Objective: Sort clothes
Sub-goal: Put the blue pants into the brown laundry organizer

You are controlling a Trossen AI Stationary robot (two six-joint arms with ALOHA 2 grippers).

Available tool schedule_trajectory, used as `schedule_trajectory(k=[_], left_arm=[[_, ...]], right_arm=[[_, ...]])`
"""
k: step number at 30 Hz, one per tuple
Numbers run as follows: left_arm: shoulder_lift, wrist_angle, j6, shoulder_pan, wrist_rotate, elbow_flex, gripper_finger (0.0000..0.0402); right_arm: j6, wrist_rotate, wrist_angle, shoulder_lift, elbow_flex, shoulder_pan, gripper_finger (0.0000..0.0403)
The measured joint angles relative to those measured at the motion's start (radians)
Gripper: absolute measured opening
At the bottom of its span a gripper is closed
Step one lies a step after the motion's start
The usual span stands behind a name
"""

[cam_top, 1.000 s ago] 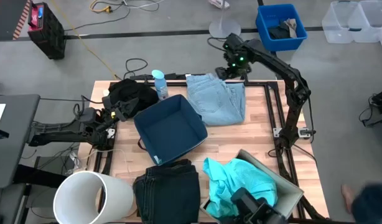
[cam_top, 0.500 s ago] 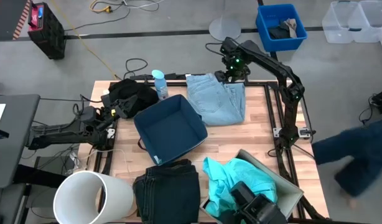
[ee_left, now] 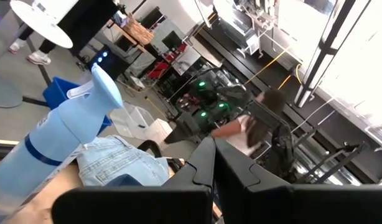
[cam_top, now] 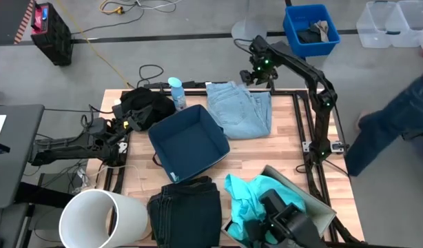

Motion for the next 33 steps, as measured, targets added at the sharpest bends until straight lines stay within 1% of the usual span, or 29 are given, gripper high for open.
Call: schedule_trajectory(k=[6, 15, 24, 28, 31, 33], left_arm=[[0.000, 0.000, -0.008, 0.000, -0.001, 0.000, 0.0000], [0.000, 0.001, -0.017, 0.000, -0.001, 0.000, 0.0000], [0.000, -0.001, -0.017, 0.000, -0.001, 0.000, 0.0000], [0.000, -0.001, -0.015, 0.000, -0.001, 0.000, 0.0000], [0.000, -0.001, -0.015, 0.000, -0.001, 0.000, 0.0000], [0.000, -0.001, -0.015, 0.000, -0.001, 0.000, 0.0000]], right_arm=[[-0.076, -0.016, -0.048, 0.089, 0.000, 0.027, 0.0260], [-0.103, -0.017, -0.062, 0.196, 0.000, 0.055, 0.0260], [-0.158, -0.019, -0.070, 0.197, -0.008, 0.049, 0.0259], [-0.168, -0.019, -0.069, 0.197, -0.052, 0.050, 0.0244], [-0.190, -0.014, -0.117, 0.195, -0.055, 0.054, 0.0235], [-0.220, 0.007, -0.121, 0.190, -0.055, 0.059, 0.0235]])
